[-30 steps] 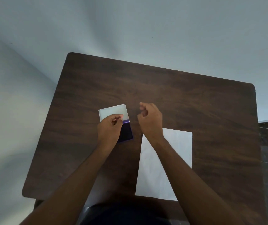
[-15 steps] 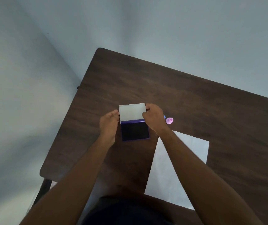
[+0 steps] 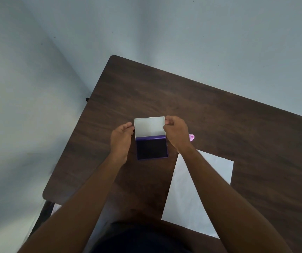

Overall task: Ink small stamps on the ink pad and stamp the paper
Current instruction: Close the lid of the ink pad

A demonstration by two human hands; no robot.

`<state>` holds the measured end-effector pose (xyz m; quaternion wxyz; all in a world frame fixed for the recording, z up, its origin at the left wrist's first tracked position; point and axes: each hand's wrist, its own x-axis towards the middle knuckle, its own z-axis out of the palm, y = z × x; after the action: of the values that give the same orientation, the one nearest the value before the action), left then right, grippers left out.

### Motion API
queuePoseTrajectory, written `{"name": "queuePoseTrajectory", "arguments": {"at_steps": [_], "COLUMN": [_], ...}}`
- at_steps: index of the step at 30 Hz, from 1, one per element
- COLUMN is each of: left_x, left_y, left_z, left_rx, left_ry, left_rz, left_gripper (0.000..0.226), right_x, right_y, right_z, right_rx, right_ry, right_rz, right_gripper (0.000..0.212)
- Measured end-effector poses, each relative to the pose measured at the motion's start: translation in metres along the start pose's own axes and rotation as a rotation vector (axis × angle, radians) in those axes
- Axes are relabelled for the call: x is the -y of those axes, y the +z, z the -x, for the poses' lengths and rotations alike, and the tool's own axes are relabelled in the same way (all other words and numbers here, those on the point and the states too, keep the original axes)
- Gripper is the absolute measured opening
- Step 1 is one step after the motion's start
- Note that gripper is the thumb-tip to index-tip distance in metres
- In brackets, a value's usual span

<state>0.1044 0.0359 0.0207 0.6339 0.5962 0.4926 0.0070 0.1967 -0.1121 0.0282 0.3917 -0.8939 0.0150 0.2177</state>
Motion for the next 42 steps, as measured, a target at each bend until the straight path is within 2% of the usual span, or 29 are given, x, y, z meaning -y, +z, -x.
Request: {"name": "queuePoseTrajectory", "arguments": {"at_steps": [5, 11, 20, 28, 42], "left_x": [0.003, 0.013, 0.033, 0.048, 0.048], "left_y": [-0.015, -0.029, -0.03, -0.026, -0.028], "left_z": [0.014, 0.028, 0.028, 0.024, 0.027], "left_rx": [0.045, 0.109, 0.126, 0.107, 0.157], "left_ry": [0.064, 0.049, 0.019, -0.011, -0.007], "left_rz": [-0.029, 0.035, -0.014, -0.153, -0.098], "left_gripper": [0.033, 0.031, 0.03, 0.034, 0.039], "right_x": [-0.012, -0.027, -0.034, -0.044, -0.042], "right_y": [-0.01, -0.02, -0.017, 0.0, 0.005], "right_z": [0.02, 0.048, 0.067, 0.073, 0.071], "right_rx": [-0.024, 0.002, 0.024, 0.122, 0.129], "right_ry": [-0.007, 0.042, 0.053, 0.099, 0.113], "right_rz": [-0.077, -0.127, -0.06, 0.083, 0.081], "right_gripper": [0.025, 0.032, 0.028, 0.021, 0.024]}}
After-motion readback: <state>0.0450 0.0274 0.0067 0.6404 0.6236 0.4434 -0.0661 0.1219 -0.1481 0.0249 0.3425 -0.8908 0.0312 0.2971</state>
